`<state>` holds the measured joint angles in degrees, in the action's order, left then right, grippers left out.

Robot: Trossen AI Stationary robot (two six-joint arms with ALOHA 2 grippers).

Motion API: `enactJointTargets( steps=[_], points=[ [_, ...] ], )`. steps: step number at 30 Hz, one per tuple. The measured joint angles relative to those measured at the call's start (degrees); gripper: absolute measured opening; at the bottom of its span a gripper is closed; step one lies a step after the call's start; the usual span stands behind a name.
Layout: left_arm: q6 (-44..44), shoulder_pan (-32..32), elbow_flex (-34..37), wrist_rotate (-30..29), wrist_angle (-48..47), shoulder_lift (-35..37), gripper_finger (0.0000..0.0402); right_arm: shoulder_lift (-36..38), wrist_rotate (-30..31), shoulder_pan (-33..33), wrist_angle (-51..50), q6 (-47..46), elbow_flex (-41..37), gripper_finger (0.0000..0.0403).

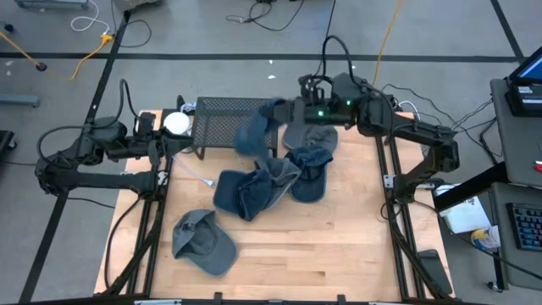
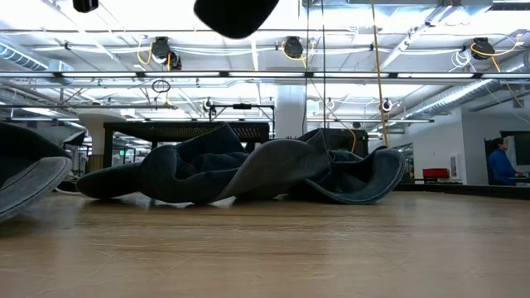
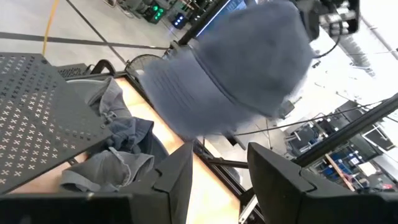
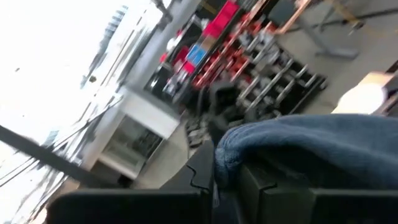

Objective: Pick & Place hat
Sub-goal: Put the top right blue cap on the shelf

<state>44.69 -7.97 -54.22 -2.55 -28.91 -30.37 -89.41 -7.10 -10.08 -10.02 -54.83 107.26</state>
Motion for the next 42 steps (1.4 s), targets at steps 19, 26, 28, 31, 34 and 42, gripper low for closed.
enactJointTargets(
  steps=[19, 26, 28, 31, 34, 42],
  points=[
    [-1.1, 0.0, 0.02, 3.1, 0.01, 0.0, 0.0159, -10.85, -6.69, -8.88, 9.1, -3.07, 0.02, 0.002],
    [-3.0, 0.0, 0.02, 3.08, 0.0, 0.0, 0.0159, -16.13, -9.49, -10.83, 13.83, 1.95, 1.78, 0.002],
    [-3.04, 0.0, 0.02, 3.06, 0.0, 0.0, 0.0159, -18.27, -11.22, -11.33, 15.61, 4.76, 3.16, 0.002],
    [-3.6, 0.02, 0.02, 2.93, -0.02, 0.0, 0.0159, -20.71, -13.37, -12.05, 16.11, 8.15, 4.57, 0.002],
    [-3.79, 0.0, 0.02, 2.91, 0.0, 0.0, 0.0159, -23.13, -16.05, -12.61, 16.4, 9.97, 4.96, 0.002],
    [-4.07, 0.02, 0.02, 1.38, -0.02, 0.0, 0.0159, -26.67, -20.43, -14.04, 15.7, 13.85, 4.93, 0.002]
  ],
)
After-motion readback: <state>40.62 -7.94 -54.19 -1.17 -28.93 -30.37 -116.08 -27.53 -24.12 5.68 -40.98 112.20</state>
